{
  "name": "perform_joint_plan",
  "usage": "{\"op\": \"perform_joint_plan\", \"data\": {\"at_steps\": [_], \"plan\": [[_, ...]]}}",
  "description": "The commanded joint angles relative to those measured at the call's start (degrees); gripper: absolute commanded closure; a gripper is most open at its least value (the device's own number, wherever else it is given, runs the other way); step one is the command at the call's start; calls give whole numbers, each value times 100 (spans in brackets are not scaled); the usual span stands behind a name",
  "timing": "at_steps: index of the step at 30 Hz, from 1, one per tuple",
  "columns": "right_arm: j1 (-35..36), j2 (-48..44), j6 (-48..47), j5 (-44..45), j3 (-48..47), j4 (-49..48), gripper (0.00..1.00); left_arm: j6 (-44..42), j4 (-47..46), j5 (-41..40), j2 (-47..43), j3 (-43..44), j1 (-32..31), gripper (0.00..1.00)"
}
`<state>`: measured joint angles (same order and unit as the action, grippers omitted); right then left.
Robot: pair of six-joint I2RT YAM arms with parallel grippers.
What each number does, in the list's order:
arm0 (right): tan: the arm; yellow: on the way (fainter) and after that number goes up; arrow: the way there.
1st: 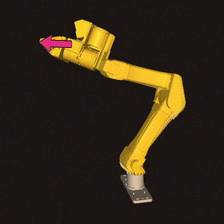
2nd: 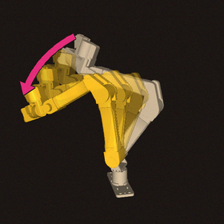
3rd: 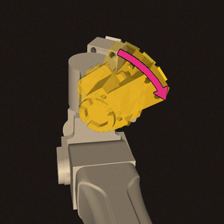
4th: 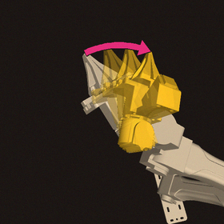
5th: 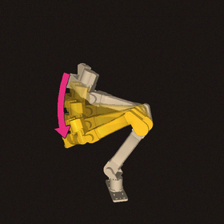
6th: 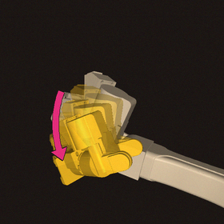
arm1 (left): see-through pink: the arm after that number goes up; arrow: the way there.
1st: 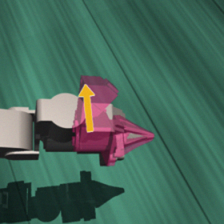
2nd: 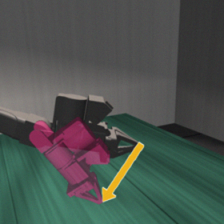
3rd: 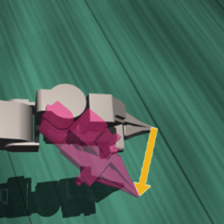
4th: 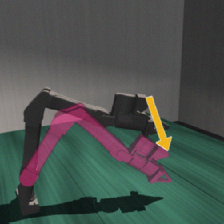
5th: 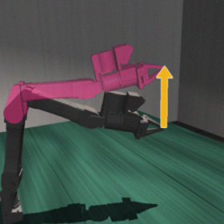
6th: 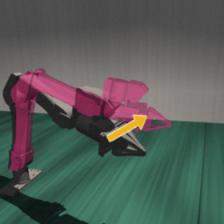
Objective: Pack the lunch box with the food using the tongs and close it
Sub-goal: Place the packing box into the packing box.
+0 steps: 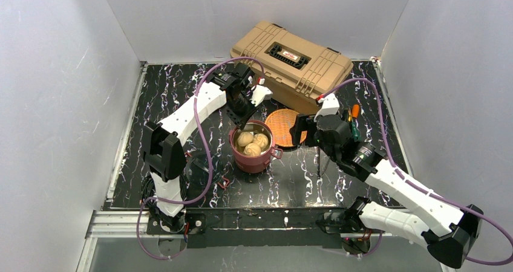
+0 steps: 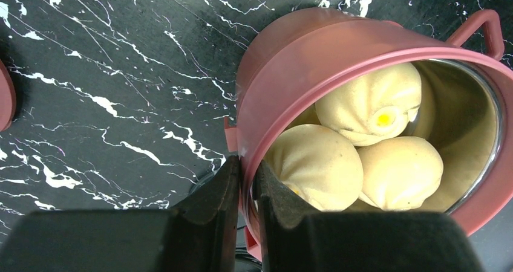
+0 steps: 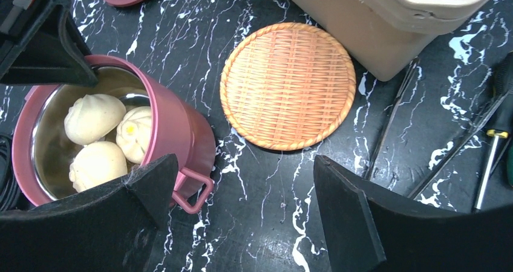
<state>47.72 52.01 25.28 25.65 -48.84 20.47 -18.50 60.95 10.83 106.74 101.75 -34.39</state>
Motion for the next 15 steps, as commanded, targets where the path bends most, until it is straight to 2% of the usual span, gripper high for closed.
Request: {"op": "perform_joint_plan", "data": {"at_steps": [1, 6, 9, 15], "plan": [[0, 183, 36, -258, -67, -307, 10, 1, -244, 107, -289, 103, -50, 74], [0, 413, -115, -754, -160, -457, 10, 259, -578, 20, -648, -192, -50, 46], [-1, 520, -76, -1069, -225, -661, 10, 638, -757, -308, -966, -339, -50, 31], [0, 828, -96, -1315, -520, -773, 13, 1534, -789, -644, -1567, -598, -17, 22]]}}
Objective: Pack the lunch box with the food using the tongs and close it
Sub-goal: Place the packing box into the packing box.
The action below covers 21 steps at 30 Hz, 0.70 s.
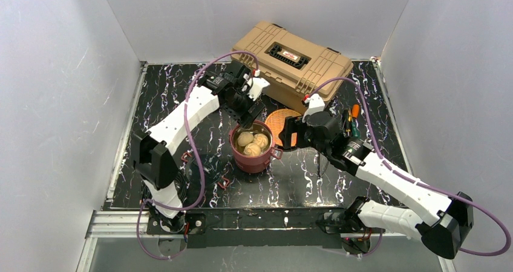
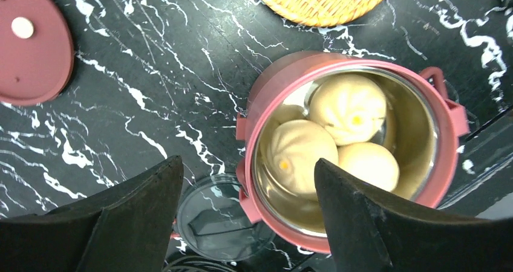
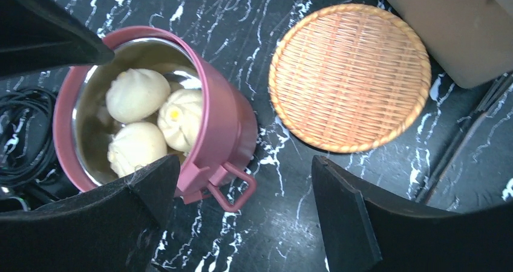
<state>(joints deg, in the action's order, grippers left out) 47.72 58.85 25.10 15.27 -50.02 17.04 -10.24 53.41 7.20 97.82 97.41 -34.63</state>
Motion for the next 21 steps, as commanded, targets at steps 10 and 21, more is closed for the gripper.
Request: {"op": "perform_joint_plan", "data": {"at_steps": [10, 21], "plan": [[7, 1528, -1545, -1242, -1598, 134, 23, 1958, -684, -721, -1926, -1376, 1182, 22], [9, 2944, -2841, -1410, -2860, 678, 32, 2028, -2654, -1667, -3161, -3148, 2081, 15]]}}
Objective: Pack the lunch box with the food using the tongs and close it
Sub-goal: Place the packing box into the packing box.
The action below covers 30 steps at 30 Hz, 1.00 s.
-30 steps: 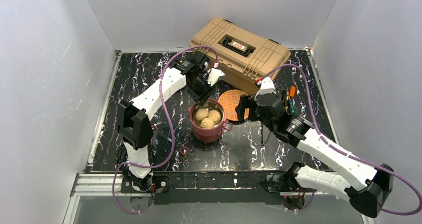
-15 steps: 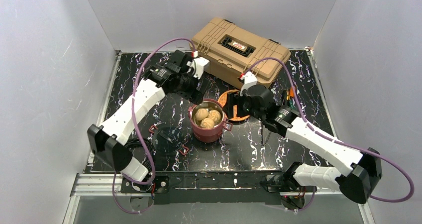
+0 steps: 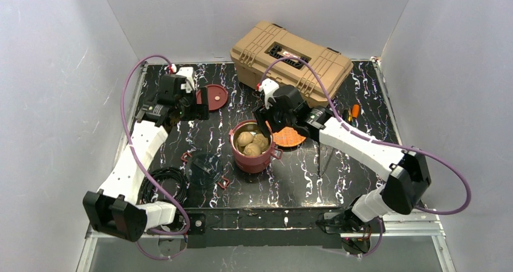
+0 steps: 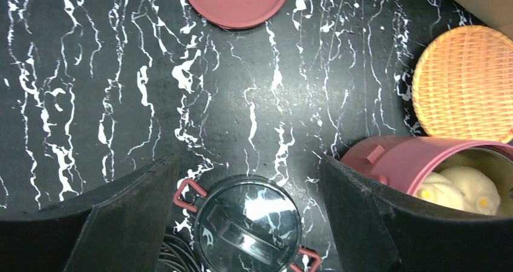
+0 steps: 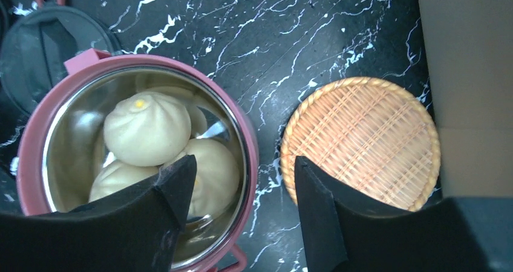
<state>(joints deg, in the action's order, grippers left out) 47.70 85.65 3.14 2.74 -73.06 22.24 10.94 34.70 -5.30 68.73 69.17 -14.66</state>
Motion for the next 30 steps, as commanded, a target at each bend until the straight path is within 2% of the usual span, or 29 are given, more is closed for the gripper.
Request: {"op": "perform_joint_plan", "data": {"at_steps": [1, 6, 11, 14, 19, 30], "plan": [[11, 389, -705, -148, -672, 213, 35, -194, -750, -480, -248, -340, 102, 15], [15, 903, -913, -139, -1169, 422, 41, -582, -586, -1012, -284, -415, 120, 15], [11, 1259, -1037, -535, -1513, 710, 49, -560, -624, -757, -296, -428, 123, 15], [12, 1337, -1047, -635, -1545, 834, 58, -542, -571, -742, -262, -401, 125, 15], [9, 1160, -899, -679, -1321, 813, 77, -543, -578, -754, -322, -425, 123, 15], [37, 448, 143, 394, -873, 767, 99, -523, -554, -653, -295, -415, 121, 15]]}}
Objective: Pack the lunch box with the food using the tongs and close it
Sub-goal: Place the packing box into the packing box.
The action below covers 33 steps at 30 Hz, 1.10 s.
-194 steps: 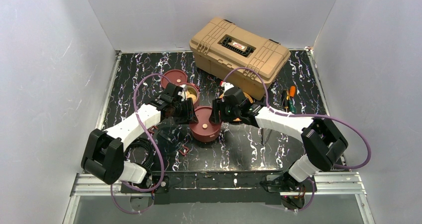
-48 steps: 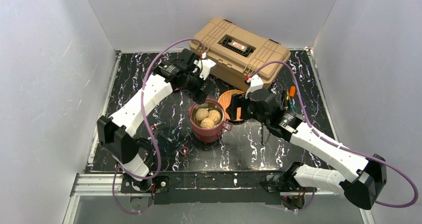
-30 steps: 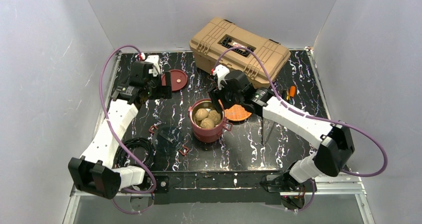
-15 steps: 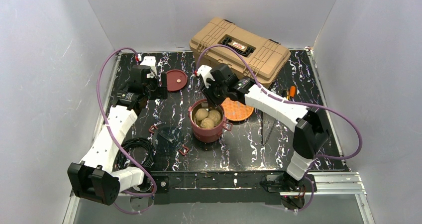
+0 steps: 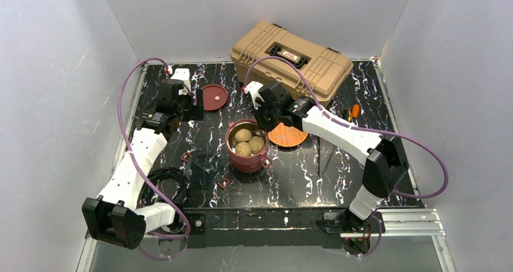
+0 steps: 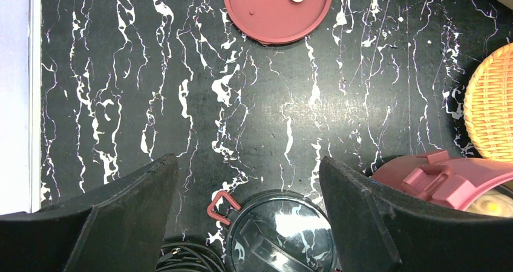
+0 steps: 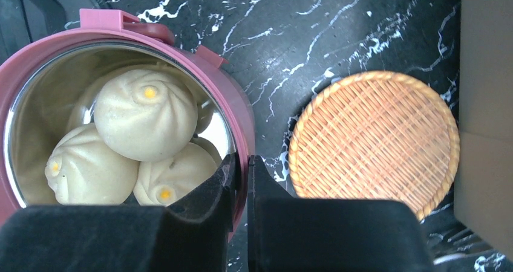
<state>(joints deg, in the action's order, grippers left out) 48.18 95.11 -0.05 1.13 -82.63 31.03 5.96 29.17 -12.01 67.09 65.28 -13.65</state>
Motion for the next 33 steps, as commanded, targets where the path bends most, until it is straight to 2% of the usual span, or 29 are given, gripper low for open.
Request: {"op": "perform_joint_plan", "data": {"at_steps": [1, 12, 21, 33], "plan": [[-11, -560, 561, 617, 118, -118, 99, -17, 1, 29, -129, -25, 25, 15], [-4, -751, 1932, 965, 40, 155, 99, 79, 1, 194, -92, -24, 21, 15], [2, -1006, 3456, 1133, 660, -91, 99, 112, 32, 240, -71, -10, 20, 15], [283, -967, 3694, 1472, 769, -215, 99, 143, 49, 329, 32, 24, 21, 15]]}}
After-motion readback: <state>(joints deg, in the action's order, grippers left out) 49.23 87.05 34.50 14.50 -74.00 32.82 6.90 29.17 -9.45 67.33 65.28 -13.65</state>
